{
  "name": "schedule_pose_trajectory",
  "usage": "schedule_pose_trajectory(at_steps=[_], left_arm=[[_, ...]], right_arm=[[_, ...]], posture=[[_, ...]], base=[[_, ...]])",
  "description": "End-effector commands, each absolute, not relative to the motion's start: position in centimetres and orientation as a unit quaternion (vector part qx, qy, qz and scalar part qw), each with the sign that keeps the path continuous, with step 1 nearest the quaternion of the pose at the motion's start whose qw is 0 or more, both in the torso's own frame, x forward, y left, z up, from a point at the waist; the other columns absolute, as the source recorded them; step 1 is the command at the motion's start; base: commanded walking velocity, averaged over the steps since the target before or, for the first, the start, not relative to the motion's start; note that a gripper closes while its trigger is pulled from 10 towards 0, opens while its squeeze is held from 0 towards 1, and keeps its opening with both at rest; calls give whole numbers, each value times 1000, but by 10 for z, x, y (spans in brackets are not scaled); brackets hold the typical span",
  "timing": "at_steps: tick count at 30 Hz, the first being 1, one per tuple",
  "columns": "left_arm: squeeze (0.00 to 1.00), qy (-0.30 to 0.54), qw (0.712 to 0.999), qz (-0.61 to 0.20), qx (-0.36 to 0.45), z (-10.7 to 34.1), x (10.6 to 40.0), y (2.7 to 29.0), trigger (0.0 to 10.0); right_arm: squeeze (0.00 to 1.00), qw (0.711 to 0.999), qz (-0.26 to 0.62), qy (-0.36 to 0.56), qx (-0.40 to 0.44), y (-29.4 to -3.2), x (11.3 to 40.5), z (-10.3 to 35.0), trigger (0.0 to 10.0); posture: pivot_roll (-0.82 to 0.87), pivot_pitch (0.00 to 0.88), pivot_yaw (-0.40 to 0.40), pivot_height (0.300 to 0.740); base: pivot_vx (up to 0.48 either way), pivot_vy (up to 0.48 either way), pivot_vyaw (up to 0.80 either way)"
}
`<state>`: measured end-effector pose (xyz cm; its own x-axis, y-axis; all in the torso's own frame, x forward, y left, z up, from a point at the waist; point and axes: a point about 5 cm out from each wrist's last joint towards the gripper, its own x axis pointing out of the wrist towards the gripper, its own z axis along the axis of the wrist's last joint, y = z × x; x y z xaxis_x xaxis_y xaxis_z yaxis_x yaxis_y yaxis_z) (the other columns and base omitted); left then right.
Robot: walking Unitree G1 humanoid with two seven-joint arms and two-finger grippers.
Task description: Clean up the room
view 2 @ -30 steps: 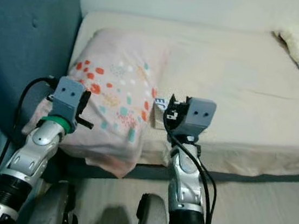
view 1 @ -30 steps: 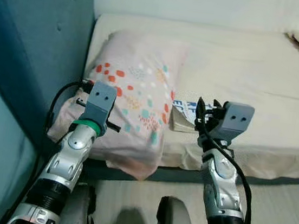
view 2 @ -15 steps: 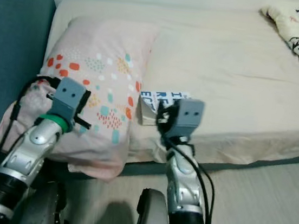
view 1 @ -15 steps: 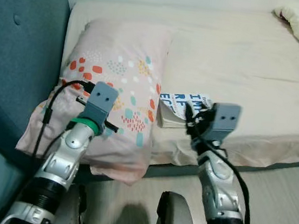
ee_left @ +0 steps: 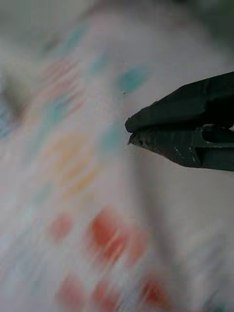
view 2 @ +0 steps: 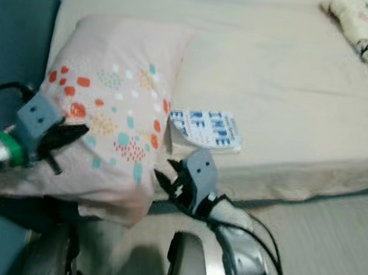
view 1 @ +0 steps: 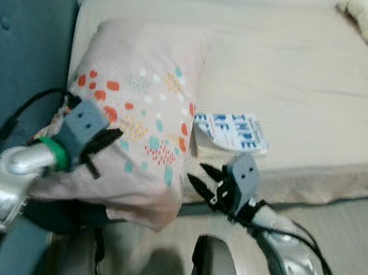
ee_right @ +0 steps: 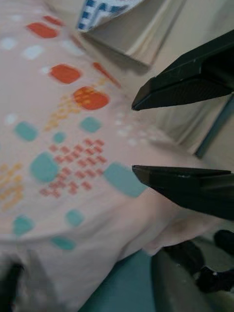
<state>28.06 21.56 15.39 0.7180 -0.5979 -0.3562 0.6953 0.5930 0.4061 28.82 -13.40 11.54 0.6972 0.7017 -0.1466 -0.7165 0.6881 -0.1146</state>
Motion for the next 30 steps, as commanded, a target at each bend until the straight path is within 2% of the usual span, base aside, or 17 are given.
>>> schedule_pose_trajectory(at_steps=[1, 3, 7, 12, 15, 22, 24, 26, 27, 30], left_arm=[[0, 139, 863, -399, 276, 137, 269, 215, 10000], [0, 187, 847, -400, 297, 121, 261, 228, 10000], [0, 215, 831, -403, 317, 110, 256, 235, 10000], [0, 214, 841, -369, 333, 99, 271, 228, 10000], [0, 181, 858, -324, 356, 101, 293, 208, 10000], [0, 148, 860, -316, 374, 105, 301, 189, 10000], [0, 131, 866, -313, 368, 108, 305, 182, 10000], [0, 83, 885, -308, 338, 118, 314, 157, 10000], [0, 83, 885, -308, 338, 118, 314, 157, 10000], [0, 26, 897, -323, 301, 133, 323, 117, 10000]], right_arm=[[0, 914, 392, 74, -72, -135, 287, 105, 10000], [0, 909, 403, 88, -58, -134, 289, 101, 10000], [0, 904, 415, 95, -34, -128, 294, 100, 10000], [0, 889, 445, 112, 8, -108, 311, 99, 10000], [0, 877, 447, 167, 56, -91, 324, 88, 10000], [0, 870, 429, 222, 97, -81, 326, 72, 10000], [0, 873, 418, 231, 94, -81, 327, 69, 10000], [0, 903, 343, 250, 58, -94, 337, 64, 10000], [0, 903, 343, 250, 58, -94, 337, 64, 10000], [0, 955, 200, 216, 23, -132, 362, 82, 10000]], posture=[[33, 117, 21, 576], [45, 138, 22, 576], [70, 168, 20, 576], [92, 208, 13, 576], [110, 237, 5, 576], [124, 253, 5, 576], [123, 256, 8, 576], [114, 256, 11, 576], [114, 256, 11, 576], [103, 246, 16, 576]], base=[[0, 0, 0], [0, 0, 0], [0, 0, 0], [0, 0, 0], [0, 0, 0], [0, 0, 0], [0, 0, 0], [0, 0, 0], [0, 0, 0], [0, 0, 0]])
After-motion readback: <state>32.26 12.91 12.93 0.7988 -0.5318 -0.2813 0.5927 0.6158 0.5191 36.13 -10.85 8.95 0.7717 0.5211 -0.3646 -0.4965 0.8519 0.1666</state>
